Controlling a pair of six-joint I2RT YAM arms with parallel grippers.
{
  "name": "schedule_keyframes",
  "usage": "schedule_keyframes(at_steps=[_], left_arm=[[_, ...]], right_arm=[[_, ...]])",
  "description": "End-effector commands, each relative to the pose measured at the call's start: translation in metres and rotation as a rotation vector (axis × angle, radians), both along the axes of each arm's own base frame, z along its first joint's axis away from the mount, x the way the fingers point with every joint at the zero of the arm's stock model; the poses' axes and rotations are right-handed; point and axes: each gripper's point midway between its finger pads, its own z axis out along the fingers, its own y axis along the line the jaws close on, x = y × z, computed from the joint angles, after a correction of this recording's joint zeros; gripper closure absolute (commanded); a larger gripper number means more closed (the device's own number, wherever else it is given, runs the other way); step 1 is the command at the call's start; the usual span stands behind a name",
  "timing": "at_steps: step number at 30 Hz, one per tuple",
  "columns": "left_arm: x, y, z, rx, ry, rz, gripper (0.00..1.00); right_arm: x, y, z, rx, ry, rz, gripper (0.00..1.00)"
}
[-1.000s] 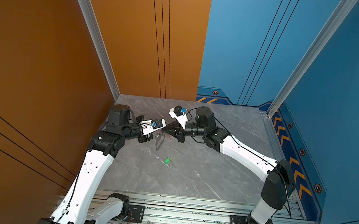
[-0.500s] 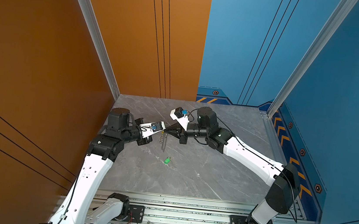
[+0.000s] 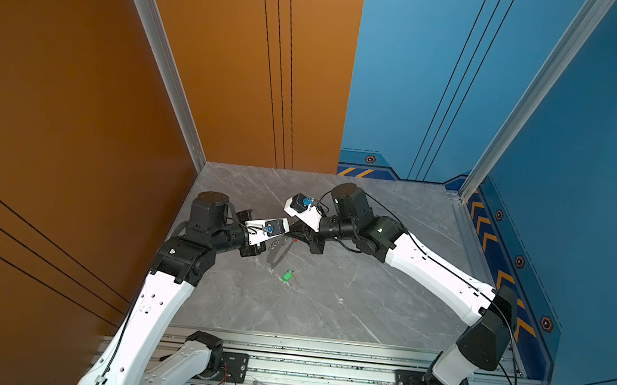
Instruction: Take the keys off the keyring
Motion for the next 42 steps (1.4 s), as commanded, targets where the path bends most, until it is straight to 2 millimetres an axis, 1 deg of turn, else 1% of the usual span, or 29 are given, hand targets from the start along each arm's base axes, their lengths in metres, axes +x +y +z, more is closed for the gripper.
schedule_keyframes(at_steps=[1,4,7,8,11,12,14,22,28,33,37,38,40,42], left_arm=[[-0.006,-0.006,-0.004,0.001,0.006,-0.014,1.0],[-0.01,-0.011,-0.01,0.008,0.014,-0.03,1.0],[-0.011,-0.011,-0.012,0.016,0.013,-0.023,1.0],[-0.011,-0.01,-0.012,0.016,0.008,-0.017,1.0],[-0.011,-0.009,-0.008,0.009,-0.008,-0.009,1.0],[-0.011,-0.009,-0.007,0.006,-0.013,-0.008,1.0],[-0.011,-0.009,-0.006,0.005,-0.014,-0.007,1.0],[-0.012,-0.008,-0.006,0.022,-0.035,-0.013,1.0],[-0.011,-0.007,-0.004,0.026,-0.056,-0.013,1.0],[-0.013,-0.008,0.001,0.004,-0.055,-0.014,1.0],[-0.012,-0.007,0.013,-0.063,-0.071,0.006,1.0],[-0.012,-0.007,0.015,-0.075,-0.07,0.011,1.0],[-0.011,-0.007,0.02,-0.107,-0.071,0.015,1.0],[-0.011,-0.008,0.023,-0.122,-0.063,0.012,1.0]], right_arm=[[0.0,0.002,-0.002,-0.017,0.055,-0.012,1.0],[0.0,0.004,0.0,0.005,0.098,-0.02,1.0],[-0.001,0.003,-0.002,0.002,0.114,-0.026,0.99],[-0.002,0.002,-0.003,-0.001,0.114,-0.027,0.96],[-0.003,-0.003,-0.004,0.005,0.1,-0.04,0.78],[-0.004,-0.005,-0.002,0.011,0.093,-0.041,0.74],[-0.005,-0.008,0.0,0.021,0.079,-0.047,0.69],[-0.008,-0.021,0.004,0.073,0.017,-0.089,0.61],[-0.009,-0.027,0.004,0.115,-0.039,-0.137,0.56],[-0.009,-0.027,0.007,0.167,-0.064,-0.177,0.56],[-0.011,-0.024,0.01,0.215,-0.057,-0.185,0.57],[-0.012,-0.022,0.012,0.237,-0.05,-0.185,0.59],[-0.012,-0.019,0.016,0.282,-0.028,-0.187,0.68],[-0.012,-0.016,0.018,0.318,-0.013,-0.186,0.71]])
